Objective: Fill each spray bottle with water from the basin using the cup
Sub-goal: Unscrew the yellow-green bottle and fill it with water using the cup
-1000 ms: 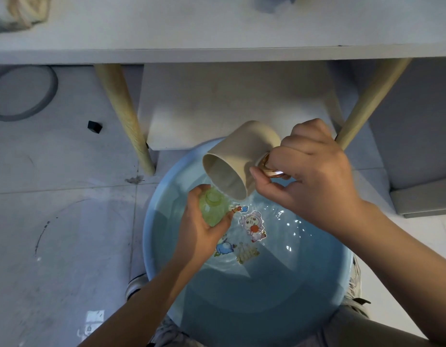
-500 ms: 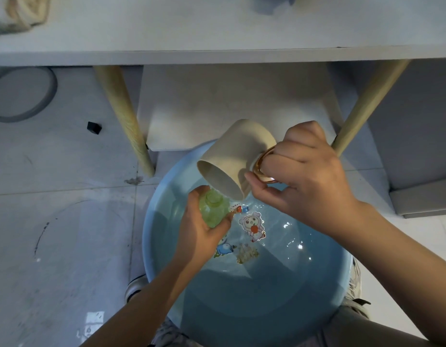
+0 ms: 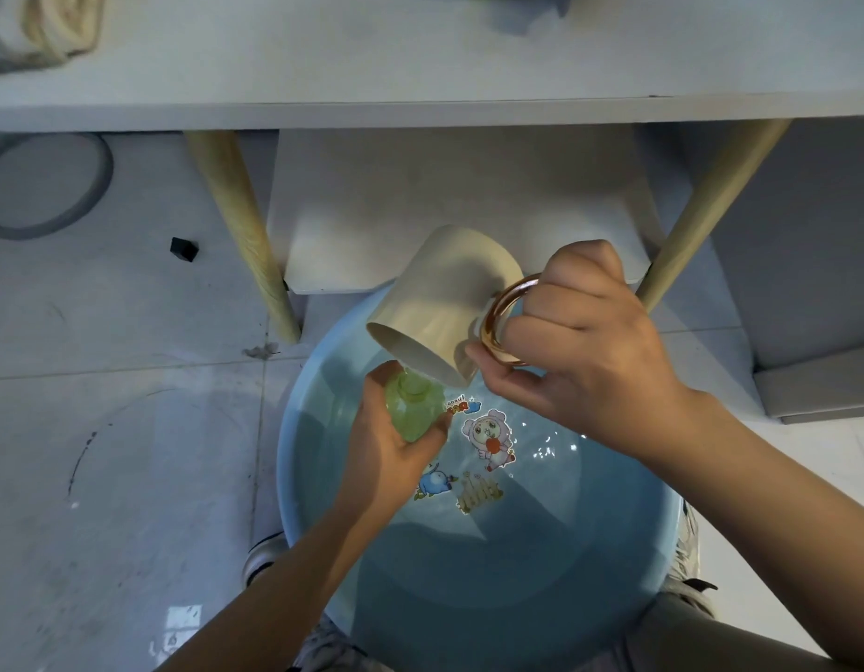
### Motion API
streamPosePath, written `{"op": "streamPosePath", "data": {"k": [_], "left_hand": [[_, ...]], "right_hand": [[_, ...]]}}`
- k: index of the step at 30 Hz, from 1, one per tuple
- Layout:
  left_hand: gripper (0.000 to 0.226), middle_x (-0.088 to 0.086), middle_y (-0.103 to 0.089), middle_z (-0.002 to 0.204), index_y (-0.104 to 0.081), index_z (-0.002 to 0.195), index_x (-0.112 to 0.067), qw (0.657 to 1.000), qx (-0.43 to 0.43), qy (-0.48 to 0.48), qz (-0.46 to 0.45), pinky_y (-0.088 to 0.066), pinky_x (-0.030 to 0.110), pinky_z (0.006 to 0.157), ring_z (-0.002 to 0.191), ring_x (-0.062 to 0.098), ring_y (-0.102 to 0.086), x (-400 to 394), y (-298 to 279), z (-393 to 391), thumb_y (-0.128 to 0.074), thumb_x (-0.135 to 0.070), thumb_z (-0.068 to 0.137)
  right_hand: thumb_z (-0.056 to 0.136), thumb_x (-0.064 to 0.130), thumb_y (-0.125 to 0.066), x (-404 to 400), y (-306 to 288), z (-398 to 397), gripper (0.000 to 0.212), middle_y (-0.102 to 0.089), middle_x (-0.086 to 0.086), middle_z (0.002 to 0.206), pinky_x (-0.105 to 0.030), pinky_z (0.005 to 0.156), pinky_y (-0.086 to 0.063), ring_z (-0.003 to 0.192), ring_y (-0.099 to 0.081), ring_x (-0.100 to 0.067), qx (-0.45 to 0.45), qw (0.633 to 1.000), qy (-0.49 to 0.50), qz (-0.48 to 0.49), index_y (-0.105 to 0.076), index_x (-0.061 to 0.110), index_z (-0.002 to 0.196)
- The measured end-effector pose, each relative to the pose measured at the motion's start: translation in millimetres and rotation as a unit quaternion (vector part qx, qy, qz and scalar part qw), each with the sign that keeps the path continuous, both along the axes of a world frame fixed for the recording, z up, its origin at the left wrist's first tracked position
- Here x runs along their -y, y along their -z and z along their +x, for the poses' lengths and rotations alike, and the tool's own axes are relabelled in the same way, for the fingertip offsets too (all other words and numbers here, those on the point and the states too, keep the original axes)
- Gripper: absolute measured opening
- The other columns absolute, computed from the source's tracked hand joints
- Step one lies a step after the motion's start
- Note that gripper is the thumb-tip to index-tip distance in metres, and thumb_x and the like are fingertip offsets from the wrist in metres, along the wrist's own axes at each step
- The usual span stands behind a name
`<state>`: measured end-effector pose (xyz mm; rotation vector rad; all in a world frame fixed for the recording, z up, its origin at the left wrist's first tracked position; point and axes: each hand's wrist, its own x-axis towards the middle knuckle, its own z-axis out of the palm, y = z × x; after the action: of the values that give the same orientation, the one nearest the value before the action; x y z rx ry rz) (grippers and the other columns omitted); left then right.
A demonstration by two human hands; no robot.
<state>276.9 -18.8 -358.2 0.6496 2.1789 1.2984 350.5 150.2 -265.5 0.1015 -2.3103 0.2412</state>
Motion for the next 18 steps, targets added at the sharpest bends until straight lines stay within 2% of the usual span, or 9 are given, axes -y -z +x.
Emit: {"op": "streamPosePath", "data": {"k": [6, 9, 13, 16, 18], "left_hand": [[0.057, -0.018, -0.054, 0.101, -0.043, 0.118, -0.023, 1.0, 0.004, -0.015, 0.006, -0.038, 0.001, 0.072, 0.093, -0.015, -0.052, 0.8, 1.1, 0.1, -0.077, -0.011, 0.075], [0.058, -0.019, -0.054, 0.1, -0.04, 0.113, -0.029, 1.0, 0.002, -0.027, 0.015, -0.038, 0.002, 0.075, 0.092, -0.014, -0.052, 0.8, 1.6, -0.1, -0.077, -0.008, 0.074], [0.057, -0.019, -0.053, 0.104, -0.044, 0.114, -0.031, 0.999, 0.007, -0.04, 0.02, -0.041, 0.006, 0.079, 0.097, -0.006, -0.053, 3.1, 1.4, -1.2, -0.078, -0.009, 0.074], [0.056, -0.019, -0.054, 0.104, -0.045, 0.113, -0.034, 0.998, 0.009, -0.055, 0.024, -0.046, 0.013, 0.082, 0.097, 0.0, -0.056, 4.5, 1.6, -2.6, -0.078, -0.011, 0.074], [0.055, -0.016, -0.055, 0.104, -0.045, 0.108, -0.039, 0.997, 0.013, -0.065, 0.027, -0.047, 0.014, 0.082, 0.096, 0.001, -0.057, 4.5, 1.4, -3.4, -0.078, -0.011, 0.074]], "right_hand": [[0.081, 0.015, -0.07, 0.5, 1.1, 0.3, 0.031, -0.049, -0.004, 0.055, -0.028, 0.072, -0.031, 0.065, -0.039, -0.021, 0.01, 0.999, 0.032, -0.029, -0.056, 0.007, 0.055], [0.081, 0.02, -0.068, -1.2, 3.7, 1.8, 0.035, -0.049, -0.002, 0.052, -0.023, 0.07, -0.025, 0.062, -0.038, -0.016, 0.021, 0.989, 0.105, -0.099, -0.052, 0.008, 0.052], [0.078, 0.033, -0.059, -8.2, 17.4, 4.7, 0.036, -0.045, 0.002, 0.047, -0.017, 0.06, -0.018, 0.054, -0.036, -0.012, 0.055, 0.95, 0.237, -0.195, -0.048, 0.01, 0.052], [0.077, 0.036, -0.054, -18.1, 46.5, 7.1, 0.036, -0.043, 0.002, 0.044, -0.023, 0.06, -0.023, 0.046, -0.041, -0.021, 0.112, 0.946, 0.244, -0.18, -0.047, 0.012, 0.052], [0.076, 0.033, -0.052, -21.3, 69.7, 10.5, 0.033, -0.046, -0.001, 0.042, -0.028, 0.059, -0.035, 0.044, -0.047, -0.026, 0.167, 0.947, 0.247, -0.119, -0.046, 0.013, 0.05]]}}
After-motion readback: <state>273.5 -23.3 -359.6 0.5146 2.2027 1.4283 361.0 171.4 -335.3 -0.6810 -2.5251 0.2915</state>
